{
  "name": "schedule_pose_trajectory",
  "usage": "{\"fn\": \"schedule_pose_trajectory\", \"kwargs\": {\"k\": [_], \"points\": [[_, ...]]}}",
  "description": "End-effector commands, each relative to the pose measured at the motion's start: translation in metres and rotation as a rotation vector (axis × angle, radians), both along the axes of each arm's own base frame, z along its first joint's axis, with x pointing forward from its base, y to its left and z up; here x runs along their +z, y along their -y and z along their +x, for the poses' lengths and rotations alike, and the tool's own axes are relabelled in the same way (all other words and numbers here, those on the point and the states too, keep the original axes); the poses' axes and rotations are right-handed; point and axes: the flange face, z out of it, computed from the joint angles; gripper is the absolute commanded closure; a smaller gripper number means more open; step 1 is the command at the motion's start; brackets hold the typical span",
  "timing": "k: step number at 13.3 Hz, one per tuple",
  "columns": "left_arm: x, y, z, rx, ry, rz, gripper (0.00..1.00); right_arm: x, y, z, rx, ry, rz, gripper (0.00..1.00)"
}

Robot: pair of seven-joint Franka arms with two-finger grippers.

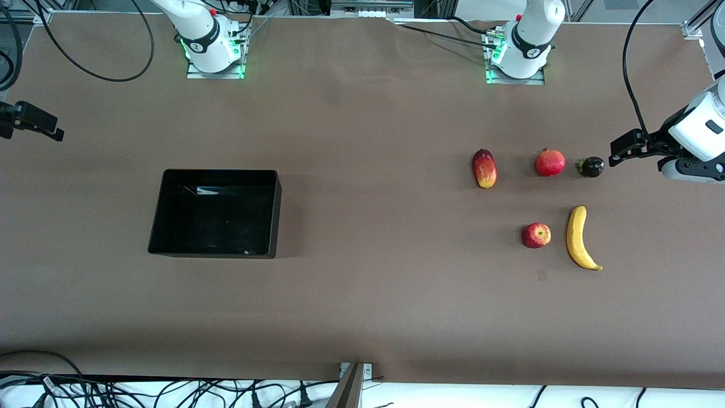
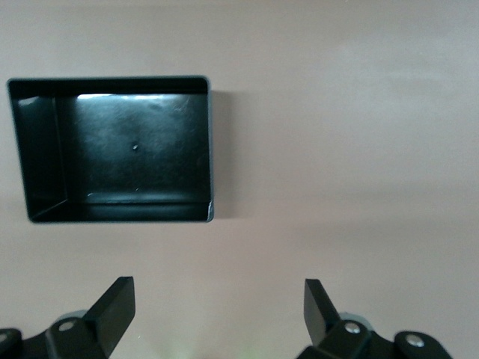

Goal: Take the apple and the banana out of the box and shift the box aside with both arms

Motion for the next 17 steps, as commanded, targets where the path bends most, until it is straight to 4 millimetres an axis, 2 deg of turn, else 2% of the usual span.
{"fn": "schedule_pose_trajectory", "kwargs": {"k": [1,4,6,8,14,17], "points": [[0.005,0.001,0.002,-0.023,-0.005,-0.028,0.0,-0.003,-0.021,-0.018,0.026,-0.003,-0.012,0.0],[0.005,0.001,0.002,-0.023,-0.005,-0.028,0.0,-0.002,-0.014,-0.018,0.017,0.001,-0.015,0.0],[0.005,-0.001,0.002,-0.02,-0.005,-0.028,0.0,-0.001,-0.026,-0.017,0.035,-0.001,-0.02,0.0],[0.005,-0.001,0.002,-0.019,-0.005,-0.029,0.0,0.0,-0.03,-0.017,0.039,0.002,-0.027,0.0],[0.005,-0.001,0.003,-0.019,-0.003,-0.029,0.0,-0.01,-0.03,-0.009,0.044,-0.021,-0.03,0.0],[0.005,-0.002,0.002,-0.018,-0.005,-0.029,0.0,-0.008,-0.03,-0.008,0.04,-0.018,-0.029,0.0]]}}
